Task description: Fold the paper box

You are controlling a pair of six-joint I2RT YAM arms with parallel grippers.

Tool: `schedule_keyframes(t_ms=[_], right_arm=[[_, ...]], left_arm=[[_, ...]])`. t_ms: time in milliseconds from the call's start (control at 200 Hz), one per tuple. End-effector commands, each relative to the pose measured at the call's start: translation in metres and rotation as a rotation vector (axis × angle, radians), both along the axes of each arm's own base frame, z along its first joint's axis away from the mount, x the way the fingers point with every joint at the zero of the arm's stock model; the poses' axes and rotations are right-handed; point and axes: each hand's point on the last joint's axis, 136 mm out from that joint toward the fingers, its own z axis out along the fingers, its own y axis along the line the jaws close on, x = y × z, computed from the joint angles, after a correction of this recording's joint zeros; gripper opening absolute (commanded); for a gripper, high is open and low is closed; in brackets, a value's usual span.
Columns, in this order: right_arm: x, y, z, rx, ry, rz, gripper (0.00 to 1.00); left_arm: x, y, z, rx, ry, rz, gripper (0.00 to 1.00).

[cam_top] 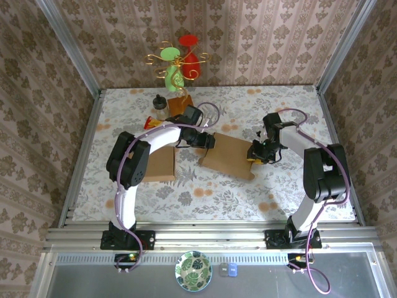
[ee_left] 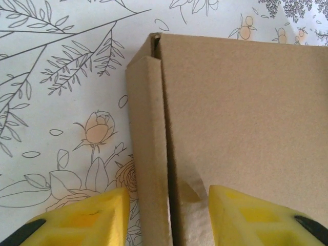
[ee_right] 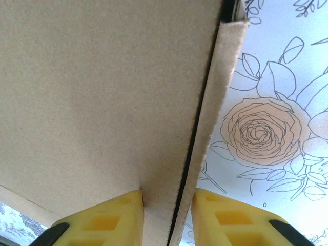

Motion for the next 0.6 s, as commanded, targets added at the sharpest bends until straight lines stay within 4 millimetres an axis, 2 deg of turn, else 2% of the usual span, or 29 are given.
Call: schedule_keyframes(t_ms=[0, 325, 595], right_arm=[[-0.001, 0.001, -0.004, -0.011, 0.023, 0.030, 0.28], [0.003, 0.008, -0.005, 0.005, 0.024, 0.035, 0.23], [0.002, 0.010, -0.007, 0.015, 0.028, 0.037, 0.19]], left_arm=[[-0.008, -0.003, -0.009, -0.012, 0.026, -0.008, 0.44], [-0.013, -0.004, -0.005, -0.036, 0.034, 0.012, 0.33], [-0.024, 0.001, -0.006, -0.040, 0.048, 0.027, 0.28]])
